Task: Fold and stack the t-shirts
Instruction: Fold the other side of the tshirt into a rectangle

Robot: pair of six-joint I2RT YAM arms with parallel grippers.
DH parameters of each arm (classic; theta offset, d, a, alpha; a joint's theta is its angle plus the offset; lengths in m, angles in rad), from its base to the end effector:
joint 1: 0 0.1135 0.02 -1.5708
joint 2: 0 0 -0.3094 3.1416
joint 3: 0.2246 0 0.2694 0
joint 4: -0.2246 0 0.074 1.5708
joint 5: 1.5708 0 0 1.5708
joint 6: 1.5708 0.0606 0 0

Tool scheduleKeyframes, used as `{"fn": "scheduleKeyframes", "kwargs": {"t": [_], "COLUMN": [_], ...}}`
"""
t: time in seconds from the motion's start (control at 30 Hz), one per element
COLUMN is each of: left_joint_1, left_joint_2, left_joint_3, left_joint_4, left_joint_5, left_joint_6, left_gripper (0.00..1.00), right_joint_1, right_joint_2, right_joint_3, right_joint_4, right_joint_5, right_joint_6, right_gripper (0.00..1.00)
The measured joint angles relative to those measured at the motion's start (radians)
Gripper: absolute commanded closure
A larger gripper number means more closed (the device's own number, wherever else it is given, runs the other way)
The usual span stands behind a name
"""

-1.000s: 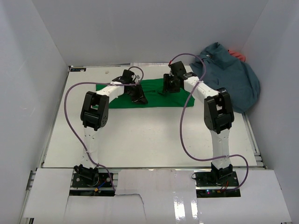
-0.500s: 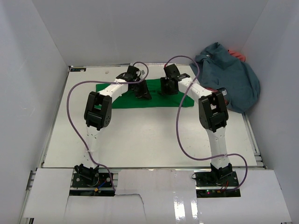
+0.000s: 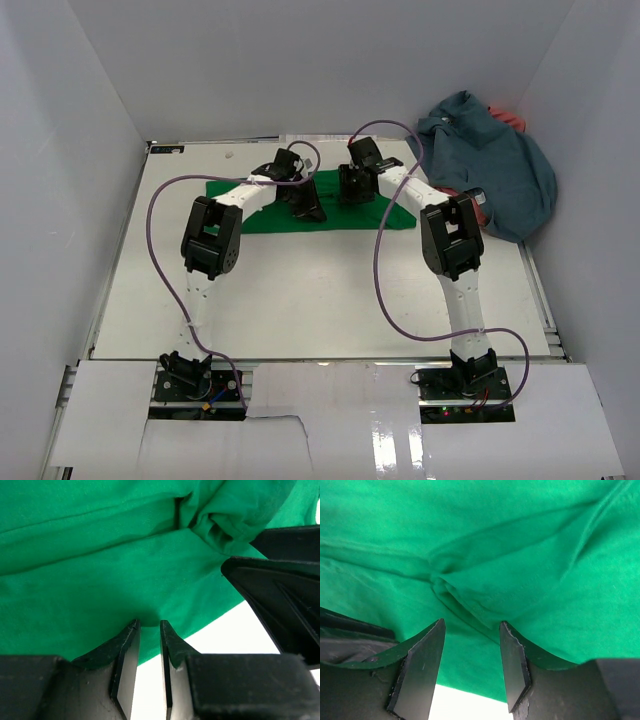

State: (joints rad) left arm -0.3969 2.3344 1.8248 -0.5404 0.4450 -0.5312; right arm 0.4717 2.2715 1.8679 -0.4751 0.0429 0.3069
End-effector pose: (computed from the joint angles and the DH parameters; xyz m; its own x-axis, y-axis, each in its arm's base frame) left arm 0.5032 -0.2392 0.1496 -0.9666 -0.0906 -0.2399 0.0659 0.8162 -0.5740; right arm 0.5093 0.2569 0.1984 -0.7836 -0.0609 -0.6183 -0.2023 0.9659 0.1613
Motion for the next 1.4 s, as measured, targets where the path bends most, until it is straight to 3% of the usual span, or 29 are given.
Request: {"fn": "scheduleKeyframes", "kwargs": {"t": [0.5,0.77,1.4], "left_joint_1": [-0.011,-0.022,-0.047], "left_joint_2": [-0.068,-0.102,-0.19], "left_joint_3": [-0.153,-0.211,-0.36], "left_joint_4": [0.148,0.167,0.205], "left_joint_5": [0.011,0.011,0.015], "left_joint_6": [-0.016,-0.016,-0.038], "left_gripper": [0.66,0.67,0.67], "right_joint_1": [0.0,-0.01,-0.126], "right_joint_2": [0.048,0.101,0.201], "right_joint_3": [0.039,0.147,0.185], "right_joint_4": [0.041,0.069,0.323], "right_joint_5": [-0.021,-0.029,-0.338], "right_joint_6": [0.031,0.035,0.284], "right_gripper": [0.46,0.46,0.45]}}
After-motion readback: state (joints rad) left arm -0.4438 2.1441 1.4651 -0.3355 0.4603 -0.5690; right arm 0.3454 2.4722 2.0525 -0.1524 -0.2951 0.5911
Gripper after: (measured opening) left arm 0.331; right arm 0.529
